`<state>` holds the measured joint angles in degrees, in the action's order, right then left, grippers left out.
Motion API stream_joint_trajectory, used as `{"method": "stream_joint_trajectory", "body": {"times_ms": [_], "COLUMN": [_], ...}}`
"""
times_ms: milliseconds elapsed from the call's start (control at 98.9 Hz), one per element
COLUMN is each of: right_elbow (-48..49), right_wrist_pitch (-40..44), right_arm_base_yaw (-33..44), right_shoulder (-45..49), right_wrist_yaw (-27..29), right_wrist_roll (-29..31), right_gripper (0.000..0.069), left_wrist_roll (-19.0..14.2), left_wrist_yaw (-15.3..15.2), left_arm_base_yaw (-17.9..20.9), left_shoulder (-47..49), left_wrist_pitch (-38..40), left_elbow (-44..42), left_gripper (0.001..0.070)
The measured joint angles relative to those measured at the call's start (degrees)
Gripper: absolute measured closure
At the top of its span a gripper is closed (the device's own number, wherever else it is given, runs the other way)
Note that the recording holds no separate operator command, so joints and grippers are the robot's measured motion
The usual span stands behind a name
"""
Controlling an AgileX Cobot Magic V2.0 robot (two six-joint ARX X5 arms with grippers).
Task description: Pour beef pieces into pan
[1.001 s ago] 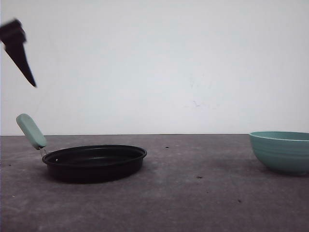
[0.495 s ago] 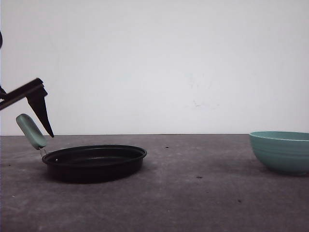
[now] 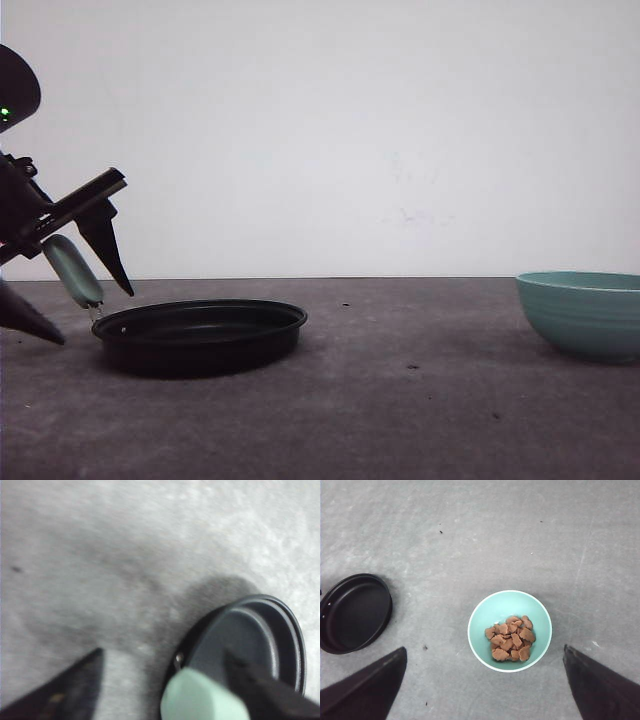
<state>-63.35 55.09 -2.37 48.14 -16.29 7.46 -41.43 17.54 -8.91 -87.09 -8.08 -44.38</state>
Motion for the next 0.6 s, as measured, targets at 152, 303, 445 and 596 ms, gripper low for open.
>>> {"method": "stream_joint_trajectory", "body": {"times_ms": [152, 303, 445, 596], "right_elbow": [0.0, 0.0, 0.0, 0.0], "right_wrist_pitch": [0.0, 0.8, 1.1, 1.1], "right_arm_base_yaw": [0.0, 0.0, 0.0, 0.0], "right_shoulder": [0.0, 0.0, 0.0, 0.0], "right_wrist_yaw": [0.0, 0.0, 0.0, 1.3], "right_wrist_roll": [0.0, -0.1, -0.3, -1.4], "right_gripper": [0.0070, 0.0070, 0.0070, 0.0070], "left_wrist_roll": [-0.2, -0.2, -0.1, 0.0], "left_wrist_yaw": [-1.1, -1.2, -0.7, 0.9], "left_arm_base_yaw": [-1.0, -1.1, -1.1, -1.1], "left_shoulder": [0.0, 0.0, 0.0, 0.2], "left_wrist_pitch": [-0.2, -0.2, -0.2, -0.3], "left_elbow": [0.0, 0.0, 0.0, 0.0], "left_gripper": [0.0434, 0.0561, 0.0640, 0.0641]}}
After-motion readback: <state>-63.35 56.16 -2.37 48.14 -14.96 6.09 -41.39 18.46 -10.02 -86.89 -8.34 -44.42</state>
